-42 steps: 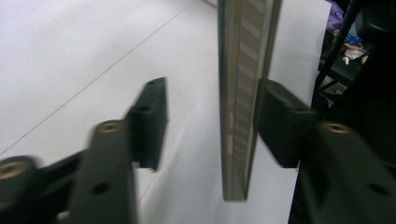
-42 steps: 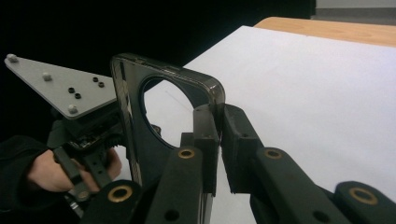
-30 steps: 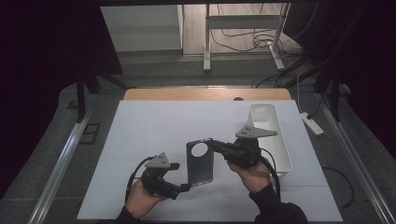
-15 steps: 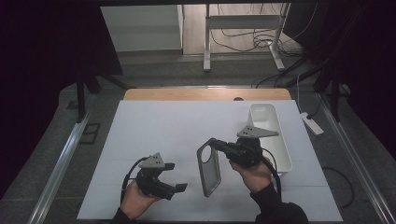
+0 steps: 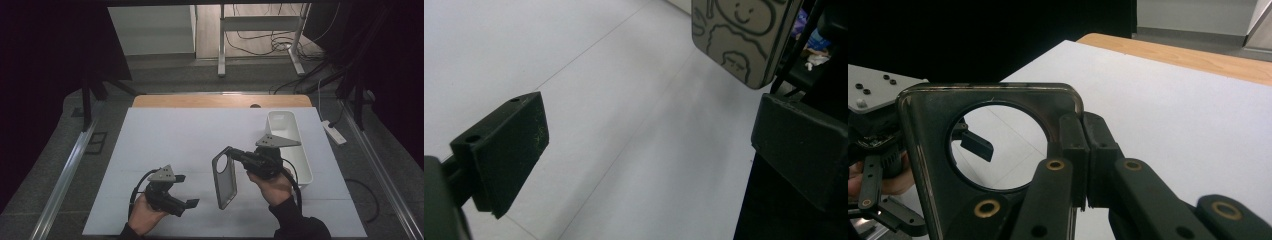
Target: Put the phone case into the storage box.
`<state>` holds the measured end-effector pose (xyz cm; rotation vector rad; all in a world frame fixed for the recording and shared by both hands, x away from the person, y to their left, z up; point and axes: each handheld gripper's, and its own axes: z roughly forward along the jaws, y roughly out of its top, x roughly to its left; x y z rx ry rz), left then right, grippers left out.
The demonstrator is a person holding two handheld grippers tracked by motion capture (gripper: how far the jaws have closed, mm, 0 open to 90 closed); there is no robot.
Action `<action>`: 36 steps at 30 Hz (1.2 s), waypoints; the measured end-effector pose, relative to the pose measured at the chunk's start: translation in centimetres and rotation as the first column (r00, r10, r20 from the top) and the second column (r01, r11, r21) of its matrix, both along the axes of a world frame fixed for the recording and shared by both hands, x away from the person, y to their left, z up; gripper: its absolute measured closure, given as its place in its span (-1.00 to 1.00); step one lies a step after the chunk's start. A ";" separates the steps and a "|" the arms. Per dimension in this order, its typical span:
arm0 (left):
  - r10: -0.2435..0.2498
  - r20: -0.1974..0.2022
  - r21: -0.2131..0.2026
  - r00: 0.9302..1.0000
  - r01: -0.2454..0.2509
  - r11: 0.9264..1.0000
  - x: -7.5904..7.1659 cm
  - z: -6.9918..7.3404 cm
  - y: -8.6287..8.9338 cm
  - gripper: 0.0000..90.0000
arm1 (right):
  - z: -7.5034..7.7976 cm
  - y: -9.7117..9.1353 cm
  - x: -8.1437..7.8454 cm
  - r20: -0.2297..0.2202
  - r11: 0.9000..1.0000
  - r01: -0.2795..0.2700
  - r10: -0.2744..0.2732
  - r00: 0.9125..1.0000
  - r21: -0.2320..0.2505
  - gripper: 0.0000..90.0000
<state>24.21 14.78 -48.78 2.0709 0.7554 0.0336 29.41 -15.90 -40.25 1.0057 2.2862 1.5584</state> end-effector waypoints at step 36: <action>0.181 0.037 -0.015 0.983 -0.181 0.983 -3.3 -0.2 6.0 -1.00 | 3.7 -3.1 1.8 0.124 0.991 0.135 -0.134 0.983 -0.005 0.98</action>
